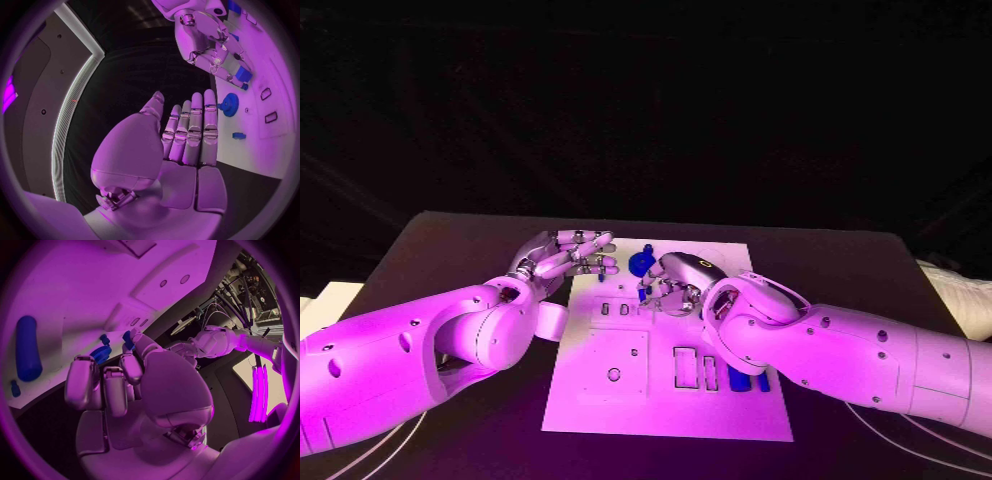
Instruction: Assemble the parts on the task board
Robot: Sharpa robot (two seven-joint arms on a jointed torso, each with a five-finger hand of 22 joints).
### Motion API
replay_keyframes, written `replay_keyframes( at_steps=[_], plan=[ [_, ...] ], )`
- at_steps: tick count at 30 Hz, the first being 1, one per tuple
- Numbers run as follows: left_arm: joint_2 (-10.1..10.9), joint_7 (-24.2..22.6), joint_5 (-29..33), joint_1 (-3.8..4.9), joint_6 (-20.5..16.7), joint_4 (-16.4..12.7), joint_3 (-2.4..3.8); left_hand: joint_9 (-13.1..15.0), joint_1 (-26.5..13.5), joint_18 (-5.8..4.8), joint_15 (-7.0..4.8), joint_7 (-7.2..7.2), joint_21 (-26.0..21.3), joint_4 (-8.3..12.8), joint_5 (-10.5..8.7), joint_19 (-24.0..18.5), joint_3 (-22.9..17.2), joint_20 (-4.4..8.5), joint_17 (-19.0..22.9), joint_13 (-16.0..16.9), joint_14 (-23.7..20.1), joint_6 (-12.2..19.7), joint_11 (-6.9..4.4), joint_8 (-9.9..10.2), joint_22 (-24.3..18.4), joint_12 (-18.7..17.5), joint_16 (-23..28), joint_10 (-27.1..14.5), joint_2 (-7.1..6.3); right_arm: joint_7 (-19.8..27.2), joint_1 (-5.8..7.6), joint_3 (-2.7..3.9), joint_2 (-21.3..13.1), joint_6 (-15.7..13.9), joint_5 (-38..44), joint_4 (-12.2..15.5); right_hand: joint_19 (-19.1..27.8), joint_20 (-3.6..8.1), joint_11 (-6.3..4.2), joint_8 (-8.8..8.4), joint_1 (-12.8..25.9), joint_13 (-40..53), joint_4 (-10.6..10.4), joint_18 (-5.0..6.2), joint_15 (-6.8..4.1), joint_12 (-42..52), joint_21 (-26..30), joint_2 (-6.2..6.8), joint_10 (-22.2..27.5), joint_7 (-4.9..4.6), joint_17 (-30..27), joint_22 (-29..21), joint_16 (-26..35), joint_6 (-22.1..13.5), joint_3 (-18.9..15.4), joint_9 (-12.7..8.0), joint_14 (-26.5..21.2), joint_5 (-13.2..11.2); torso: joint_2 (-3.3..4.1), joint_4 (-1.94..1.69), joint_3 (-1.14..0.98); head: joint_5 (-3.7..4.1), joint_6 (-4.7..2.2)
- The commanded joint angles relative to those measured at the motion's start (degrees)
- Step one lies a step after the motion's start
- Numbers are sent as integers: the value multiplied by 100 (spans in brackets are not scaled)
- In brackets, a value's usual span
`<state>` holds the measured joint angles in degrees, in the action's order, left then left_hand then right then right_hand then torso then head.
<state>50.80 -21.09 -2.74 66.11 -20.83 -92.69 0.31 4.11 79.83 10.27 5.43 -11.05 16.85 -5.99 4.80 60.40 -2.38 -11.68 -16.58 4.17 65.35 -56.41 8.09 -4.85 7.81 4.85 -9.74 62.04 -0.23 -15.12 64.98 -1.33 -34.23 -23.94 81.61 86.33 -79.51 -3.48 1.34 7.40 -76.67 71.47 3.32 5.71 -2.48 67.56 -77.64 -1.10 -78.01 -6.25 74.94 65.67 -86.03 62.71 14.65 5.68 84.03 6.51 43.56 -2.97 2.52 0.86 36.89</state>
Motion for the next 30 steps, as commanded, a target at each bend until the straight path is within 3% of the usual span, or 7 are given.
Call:
replay_keyframes(
  at_steps=[1,25,30],
  plan=[
    [-15,-19,105,2,63,-5,3,-8,6,14,10,3,-16,25,-8,42,0,11,-9,-5,39,-19,24,36,-8,-39,26,27,42,-194,-36,-4,62,149,270,-30,13,29,-10,30,36,6,-3,-95,-37,-20,0,-12,10,14,850,-8,32,25,36,96,454,-30,3,2,-5,-3,13],
    [-22,14,112,2,69,9,3,-7,6,14,9,4,-18,28,-7,41,-2,11,-13,-5,38,-23,23,36,-9,-40,29,32,44,-296,-153,-19,253,342,283,-157,29,17,7,-5,134,-6,-20,-88,-23,-45,24,31,22,-4,826,-46,50,-8,47,93,450,-35,-3,7,-7,-15,75],
    [-21,22,112,2,69,8,3,-6,5,14,9,5,-20,33,-6,41,-4,11,-17,-4,37,-28,21,37,-10,-41,34,37,48,-329,-156,-20,257,415,296,-158,49,5,24,-48,215,-35,-29,-80,-9,-92,51,101,52,-26,804,-91,67,-57,40,84,445,-31,-2,8,-9,-15,78]
  ],
)
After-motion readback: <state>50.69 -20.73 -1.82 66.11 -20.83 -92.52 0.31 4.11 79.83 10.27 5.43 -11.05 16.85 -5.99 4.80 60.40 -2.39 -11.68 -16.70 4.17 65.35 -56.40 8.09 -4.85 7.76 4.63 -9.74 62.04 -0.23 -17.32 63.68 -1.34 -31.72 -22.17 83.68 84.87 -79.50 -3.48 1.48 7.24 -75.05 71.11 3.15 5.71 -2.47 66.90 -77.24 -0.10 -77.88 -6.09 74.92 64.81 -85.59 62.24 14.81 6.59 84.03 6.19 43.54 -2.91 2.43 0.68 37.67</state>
